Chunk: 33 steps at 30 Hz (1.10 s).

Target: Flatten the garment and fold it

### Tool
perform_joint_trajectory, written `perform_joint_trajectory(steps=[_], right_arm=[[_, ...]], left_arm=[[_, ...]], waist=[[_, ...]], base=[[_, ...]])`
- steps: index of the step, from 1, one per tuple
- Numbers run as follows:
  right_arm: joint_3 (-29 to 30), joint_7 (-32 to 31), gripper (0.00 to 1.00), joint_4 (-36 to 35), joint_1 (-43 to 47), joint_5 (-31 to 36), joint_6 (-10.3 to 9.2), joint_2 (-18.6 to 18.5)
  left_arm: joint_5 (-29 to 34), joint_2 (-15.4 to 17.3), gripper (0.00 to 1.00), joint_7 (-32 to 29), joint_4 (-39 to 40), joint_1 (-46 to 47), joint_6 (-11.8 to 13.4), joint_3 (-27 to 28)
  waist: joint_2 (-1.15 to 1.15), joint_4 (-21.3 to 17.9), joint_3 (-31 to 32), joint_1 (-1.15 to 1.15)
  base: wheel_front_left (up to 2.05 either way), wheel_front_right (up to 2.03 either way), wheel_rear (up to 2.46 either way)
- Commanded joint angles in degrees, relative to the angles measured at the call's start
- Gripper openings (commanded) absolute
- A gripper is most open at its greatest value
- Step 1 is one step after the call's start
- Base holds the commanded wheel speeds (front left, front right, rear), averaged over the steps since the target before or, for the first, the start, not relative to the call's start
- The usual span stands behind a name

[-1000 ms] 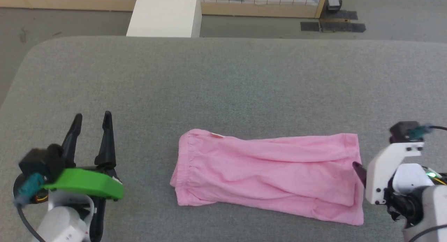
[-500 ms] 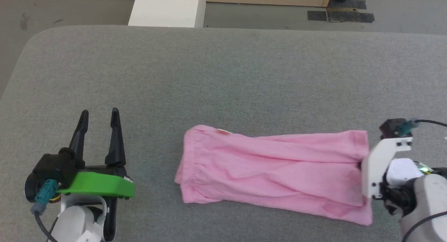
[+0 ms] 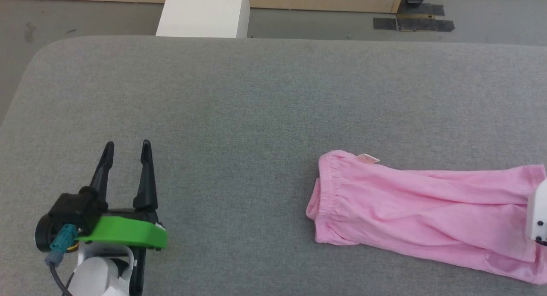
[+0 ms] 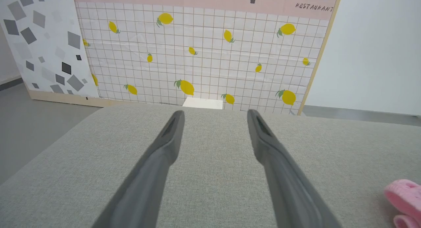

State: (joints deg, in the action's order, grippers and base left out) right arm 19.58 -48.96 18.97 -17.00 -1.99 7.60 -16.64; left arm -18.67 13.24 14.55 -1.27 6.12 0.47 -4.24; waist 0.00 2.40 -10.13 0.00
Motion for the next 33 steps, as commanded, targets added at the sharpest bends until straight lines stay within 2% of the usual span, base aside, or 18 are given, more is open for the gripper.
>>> perform_joint_trajectory(steps=[1, 5, 10, 14, 17, 22, 27, 33], right_arm=[[-0.9, -1.0, 0.0, -1.0, 0.1, 0.4, -0.11, -0.6], [-6.7, -7.4, 0.0, -7.9, 2.6, -1.9, -0.11, -3.0], [-13.5, -17.0, 0.0, -22.6, 7.8, -8.5, -0.11, -6.3], [-17.7, -21.5, 0.0, -31.8, 9.9, -13.0, -0.11, -5.5], [-21.3, -22.2, 0.0, -34.5, 9.5, -14.8, -0.11, -3.5], [-27.5, -19.7, 0.0, -32.2, 5.6, -15.8, -0.11, 1.2], [-31.0, -15.1, 0.0, -25.6, 0.3, -15.6, -0.11, 6.0], [-34.8, -11.6, 0.0, -16.5, -4.4, -14.8, -0.11, 9.4]], left_arm=[[0.6, -0.4, 1.0, 0.4, -0.2, -0.7, -0.4, 0.3], [1.0, -0.8, 1.0, 0.4, -0.5, -1.4, -0.7, 0.4], [1.2, -1.1, 1.0, 0.4, -0.4, -2.4, -1.0, 0.6], [1.3, -1.3, 1.0, 0.4, 0.1, -3.0, -1.0, 0.9], [1.2, -1.3, 1.0, 0.4, 0.3, -3.4, -1.0, 1.2], [1.1, -1.6, 1.0, 0.4, 0.3, -3.6, -1.2, 1.2], [1.0, -1.9, 1.0, 0.4, 0.0, -3.3, -1.5, 0.9], [0.9, -2.2, 1.0, 0.4, -0.3, -3.0, -1.7, 1.1]], waist=[[0.0, 0.0, 0.5, 0.0], [0.0, 0.2, 1.9, 0.0], [0.0, 0.7, 3.2, 0.0], [0.0, 1.0, 3.5, 0.0], [0.0, 1.2, 3.5, 0.0], [0.0, 1.9, 3.2, 0.0], [0.0, 3.2, 2.4, 0.0], [0.0, 4.1, 1.6, 0.0]], base=[[0.0, 0.0, 0.0], [0.0, 0.0, 0.0], [0.0, 0.0, 0.0], [0.0, 0.0, 0.0], [0.0, 0.0, 0.0], [0.0, 0.0, 0.0], [0.0, 0.0, 0.0], [0.0, 0.0, 0.0]])
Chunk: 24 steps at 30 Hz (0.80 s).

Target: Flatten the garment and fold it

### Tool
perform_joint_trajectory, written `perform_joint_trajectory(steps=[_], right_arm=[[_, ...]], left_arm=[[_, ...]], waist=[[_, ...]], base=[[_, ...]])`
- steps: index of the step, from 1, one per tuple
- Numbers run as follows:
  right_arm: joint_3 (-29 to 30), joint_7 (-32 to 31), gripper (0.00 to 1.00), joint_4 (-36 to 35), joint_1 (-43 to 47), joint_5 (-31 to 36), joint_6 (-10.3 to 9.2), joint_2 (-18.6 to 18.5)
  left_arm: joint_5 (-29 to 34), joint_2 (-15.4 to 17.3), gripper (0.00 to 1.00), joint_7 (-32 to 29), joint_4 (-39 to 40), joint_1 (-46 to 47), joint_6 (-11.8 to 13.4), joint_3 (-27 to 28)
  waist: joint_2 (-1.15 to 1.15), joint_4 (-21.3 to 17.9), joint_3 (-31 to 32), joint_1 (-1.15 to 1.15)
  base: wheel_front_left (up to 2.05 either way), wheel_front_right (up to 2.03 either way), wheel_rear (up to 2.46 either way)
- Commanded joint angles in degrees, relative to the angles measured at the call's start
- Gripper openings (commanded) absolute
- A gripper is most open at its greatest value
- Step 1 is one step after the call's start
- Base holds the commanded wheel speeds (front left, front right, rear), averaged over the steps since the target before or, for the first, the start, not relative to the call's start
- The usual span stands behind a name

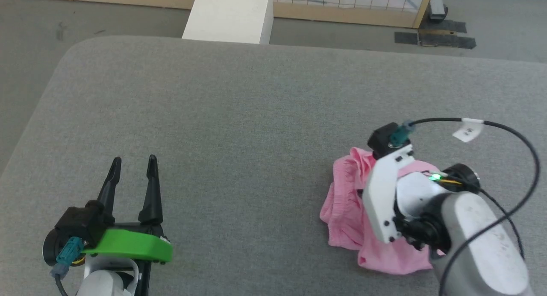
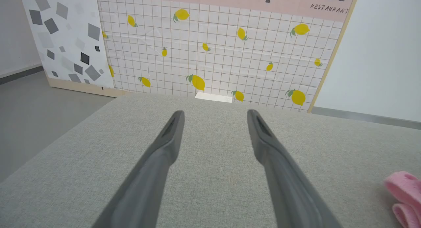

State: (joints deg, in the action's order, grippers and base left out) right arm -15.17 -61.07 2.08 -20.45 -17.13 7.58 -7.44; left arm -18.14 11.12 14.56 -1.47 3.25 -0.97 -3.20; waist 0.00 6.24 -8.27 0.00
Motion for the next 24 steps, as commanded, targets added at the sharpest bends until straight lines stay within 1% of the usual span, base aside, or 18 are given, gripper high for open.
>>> perform_joint_trajectory(steps=[1, 2, 3, 6, 9, 11, 13, 16, 18, 21, 24], right_arm=[[-0.5, 1.2, 0.0, 1.6, -1.5, 0.6, -0.09, 0.6], [-0.9, 2.5, 0.47, 2.9, -2.1, 0.6, -0.09, 1.1], [-1.3, 3.4, 1.0, 3.9, -2.6, 0.6, -0.09, 1.4], [-2.3, 6.2, 1.0, 5.1, -3.6, -1.4, -0.09, 2.5], [-1.6, 8.8, 1.0, 3.5, -4.2, -2.9, -0.09, 2.8], [0.4, 10.4, 1.0, 1.6, -4.0, -3.1, -0.09, 2.3], [3.4, 11.5, 1.0, -0.1, -3.1, -2.1, -0.09, 1.0], [9.2, 12.1, 1.0, -2.1, 0.0, 1.0, -0.09, -1.3], [12.0, 11.5, 1.0, -2.7, 2.8, 3.1, -0.09, -2.3], [14.2, 10.3, 1.0, -3.0, 7.2, 4.6, -0.09, -2.5], [15.2, 10.2, 1.0, -2.6, 10.6, 5.0, -0.09, -1.2]], left_arm=[[0.4, -0.1, 1.0, 0.4, -0.2, -0.2, -0.3, 0.1], [0.4, -0.2, 1.0, 0.4, -0.2, -0.1, -0.4, 0.1], [0.4, -0.2, 1.0, 0.4, -0.2, -0.1, -0.4, 0.1], [0.4, -0.3, 1.0, 0.4, -0.4, -0.1, -0.4, 0.3], [0.4, -0.2, 1.0, 0.4, -0.6, -0.1, -0.4, 0.6], [0.4, -0.1, 1.0, 0.4, -0.7, -0.1, -0.5, 0.8], [0.5, -0.1, 1.0, 0.4, -0.7, -0.1, -0.4, 0.9], [0.8, 0.0, 1.0, 0.4, -0.5, -0.2, -0.4, 1.1], [0.9, 0.0, 1.0, 0.4, -0.4, -0.3, -0.4, 1.1], [1.1, 0.0, 1.0, 0.4, -0.2, -0.4, -0.4, 1.1], [1.3, -0.1, 1.0, 0.4, -0.1, -0.3, -0.5, 1.0]], waist=[[0.0, 0.2, -0.4, 0.0], [0.0, 0.3, -0.6, 0.0], [0.0, 0.2, -0.6, 0.0], [0.0, -0.2, -0.6, 0.0], [0.0, -1.1, -0.3, 0.0], [0.0, -1.7, 0.0, 0.0], [0.0, -2.3, 0.3, 0.0], [0.0, -3.1, 0.6, 0.0], [0.0, -3.5, 0.6, 0.0], [0.0, -3.7, 0.5, 0.0], [0.0, -3.9, 0.3, 0.0]], base=[[0.0, 0.0, 0.0], [0.0, 0.0, 0.0], [0.0, 0.0, 0.0], [0.0, 0.0, 0.0], [0.0, 0.0, 0.0], [0.0, 0.0, 0.0], [0.0, 0.0, 0.0], [0.0, 0.0, 0.0], [0.0, 0.0, 0.0], [0.0, 0.0, 0.0], [0.0, 0.0, 0.0]])
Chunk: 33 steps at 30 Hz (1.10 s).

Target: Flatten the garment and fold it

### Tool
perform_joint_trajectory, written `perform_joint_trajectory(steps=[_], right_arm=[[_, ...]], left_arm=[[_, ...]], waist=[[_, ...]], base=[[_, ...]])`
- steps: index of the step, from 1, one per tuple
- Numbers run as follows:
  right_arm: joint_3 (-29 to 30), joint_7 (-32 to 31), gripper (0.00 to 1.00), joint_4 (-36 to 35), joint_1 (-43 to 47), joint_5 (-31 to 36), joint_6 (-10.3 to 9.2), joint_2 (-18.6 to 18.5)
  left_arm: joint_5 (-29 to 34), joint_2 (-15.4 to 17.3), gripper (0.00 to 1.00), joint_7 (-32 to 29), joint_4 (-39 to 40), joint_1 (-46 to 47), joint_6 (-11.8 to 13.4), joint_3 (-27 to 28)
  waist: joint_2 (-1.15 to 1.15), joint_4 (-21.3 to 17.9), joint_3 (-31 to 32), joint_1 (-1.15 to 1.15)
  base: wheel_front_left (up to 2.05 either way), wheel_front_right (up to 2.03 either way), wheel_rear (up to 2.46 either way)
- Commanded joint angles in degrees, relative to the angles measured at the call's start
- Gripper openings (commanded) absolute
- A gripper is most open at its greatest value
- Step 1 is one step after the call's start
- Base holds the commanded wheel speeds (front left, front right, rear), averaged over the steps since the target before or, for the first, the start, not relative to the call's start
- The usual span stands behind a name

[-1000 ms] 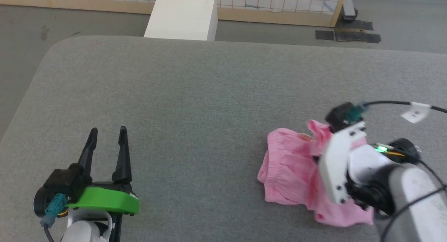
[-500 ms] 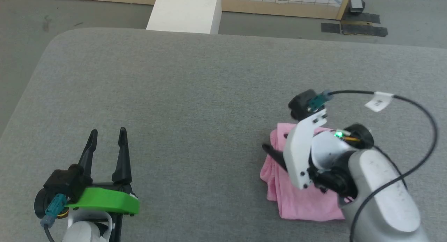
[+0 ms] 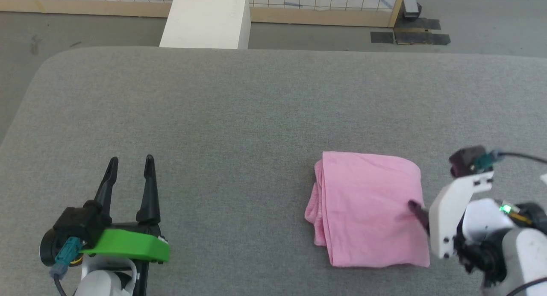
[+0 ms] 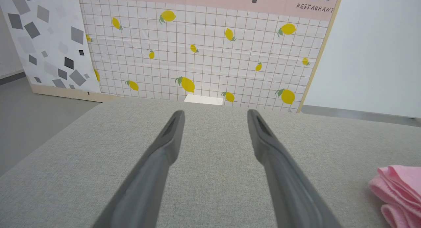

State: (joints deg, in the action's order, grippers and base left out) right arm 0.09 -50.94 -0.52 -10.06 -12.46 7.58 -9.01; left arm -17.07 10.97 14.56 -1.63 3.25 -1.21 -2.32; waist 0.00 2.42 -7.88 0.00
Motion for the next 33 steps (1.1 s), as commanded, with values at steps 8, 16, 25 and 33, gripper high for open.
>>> perform_joint_trajectory(steps=[8, 16, 25, 33], right_arm=[[-2.2, 3.5, 1.0, 7.9, 0.8, 2.6, -0.09, 2.1], [-4.1, 7.1, 0.0, 16.0, -3.1, 1.9, -0.09, 1.2], [-10.9, 5.0, 0.0, 14.5, -10.6, -2.0, -0.09, -10.7], [-14.5, 6.3, 0.0, 17.2, -19.7, -4.8, -0.09, -19.5]], left_arm=[[0.6, -0.2, 1.0, 0.4, -0.1, 0.1, -0.7, 0.0], [0.7, -0.2, 1.0, 0.4, 0.0, -0.7, -0.6, 0.8], [0.6, 0.5, 1.0, 0.4, 4.3, -2.5, 0.5, 3.4], [1.8, 2.8, 1.0, -1.0, 8.3, -0.3, 0.8, 3.6]], waist=[[0.0, 0.3, -1.0, 0.0], [0.0, -1.1, -0.6, 0.0], [0.0, -13.7, -4.0, 0.0], [0.0, -24.1, -10.3, 0.0]], base=[[0.0, 0.0, 0.0], [0.0, 0.0, 0.0], [0.0, 0.0, 0.0], [0.0, 0.0, 0.0]])
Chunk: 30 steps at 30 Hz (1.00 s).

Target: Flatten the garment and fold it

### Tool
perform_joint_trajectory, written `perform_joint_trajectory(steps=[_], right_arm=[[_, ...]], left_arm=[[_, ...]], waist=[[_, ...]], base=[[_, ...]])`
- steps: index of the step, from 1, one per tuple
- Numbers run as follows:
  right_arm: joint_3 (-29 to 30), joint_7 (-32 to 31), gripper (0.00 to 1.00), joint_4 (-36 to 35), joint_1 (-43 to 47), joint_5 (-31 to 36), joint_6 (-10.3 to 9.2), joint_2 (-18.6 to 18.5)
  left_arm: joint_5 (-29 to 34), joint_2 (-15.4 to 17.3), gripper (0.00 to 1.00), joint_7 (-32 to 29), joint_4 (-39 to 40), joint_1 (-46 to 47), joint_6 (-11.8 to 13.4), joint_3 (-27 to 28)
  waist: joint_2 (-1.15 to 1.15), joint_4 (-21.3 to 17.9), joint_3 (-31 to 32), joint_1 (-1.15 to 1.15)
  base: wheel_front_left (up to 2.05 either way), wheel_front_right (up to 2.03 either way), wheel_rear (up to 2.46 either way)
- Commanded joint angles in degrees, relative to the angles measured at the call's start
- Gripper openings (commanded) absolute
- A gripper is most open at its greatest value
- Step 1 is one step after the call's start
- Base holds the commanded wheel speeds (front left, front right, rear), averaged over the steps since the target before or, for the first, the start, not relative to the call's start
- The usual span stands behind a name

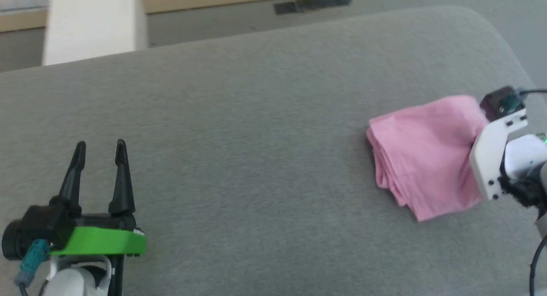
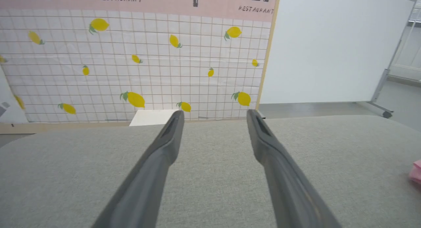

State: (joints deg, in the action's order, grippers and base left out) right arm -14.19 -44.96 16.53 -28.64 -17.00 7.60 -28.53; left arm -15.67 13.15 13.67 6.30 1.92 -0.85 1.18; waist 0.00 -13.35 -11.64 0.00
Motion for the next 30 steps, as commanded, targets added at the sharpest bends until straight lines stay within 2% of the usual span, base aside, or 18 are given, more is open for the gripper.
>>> perform_joint_trajectory(steps=[1, 4, 10, 18, 19, 20, 21, 22, 27, 30], right_arm=[[-0.3, 0.8, 0.0, 0.8, -2.1, -0.3, -0.11, -0.4], [-0.2, 3.0, 0.0, 3.6, -4.8, -0.7, -0.11, -1.6], [2.0, 8.3, 0.0, 9.3, -9.6, 0.2, -0.11, -2.4], [9.2, 13.7, 0.0, 17.1, -15.3, 5.2, -0.11, -1.4], [11.1, 14.6, 0.19, 18.7, -16.3, 6.7, -0.11, -0.9], [12.2, 14.8, 0.29, 19.6, -16.6, 7.5, -0.11, -0.6], [13.3, 15.2, 0.48, 20.2, -16.9, 8.3, -0.11, -0.4], [14.4, 15.4, 1.0, 20.9, -17.2, 9.3, -0.11, -0.2], [19.2, 17.8, 1.0, 21.3, -18.4, 12.3, -0.11, 1.0], [21.1, 21.2, 1.0, 19.0, -19.0, 12.1, -0.11, 1.7]], left_arm=[[0.7, 1.0, 1.0, -0.5, 0.9, 1.3, 0.4, 0.1], [1.2, 2.3, 1.0, -2.1, 3.0, 2.1, 0.5, 0.3], [2.4, 5.5, 1.0, -5.8, 8.1, 3.5, 0.8, 1.4], [3.0, 8.4, 1.0, -9.4, 13.8, 2.9, 1.8, 3.8], [2.9, 8.8, 1.0, -9.9, 14.7, 2.6, 2.0, 4.2], [3.0, 9.0, 1.0, -10.2, 15.2, 2.4, 2.0, 4.3], [3.0, 9.1, 1.0, -10.3, 15.5, 2.3, 2.1, 4.5], [3.0, 9.2, 1.0, -10.5, 15.8, 2.1, 2.1, 4.6], [2.8, 9.4, 1.0, -10.6, 16.1, 1.5, 2.4, 4.8], [2.5, 8.7, 1.0, -9.6, 14.8, 1.5, 2.6, 4.4]], waist=[[0.0, -9.1, -7.3, 0.0], [0.0, -10.7, -10.4, 0.0], [0.0, -11.2, -16.7, 0.0], [0.0, -10.4, -21.9, 0.0], [0.0, -10.3, -22.5, 0.0], [0.0, -10.2, -22.8, 0.0], [0.0, -10.2, -23.0, 0.0], [0.0, -10.2, -23.1, 0.0], [0.0, -10.2, -22.6, 0.0], [0.0, -9.6, -20.4, 0.0]], base=[[0.0, 0.0, 0.0], [0.0, 0.0, 0.0], [0.0, 0.0, 0.0], [0.0, 0.0, 0.0], [0.0, 0.0, 0.0], [0.0, 0.0, 0.0], [0.0, 0.0, 0.0], [0.0, 0.0, 0.0], [0.0, 0.0, 0.0], [0.0, 0.0, 0.0]])
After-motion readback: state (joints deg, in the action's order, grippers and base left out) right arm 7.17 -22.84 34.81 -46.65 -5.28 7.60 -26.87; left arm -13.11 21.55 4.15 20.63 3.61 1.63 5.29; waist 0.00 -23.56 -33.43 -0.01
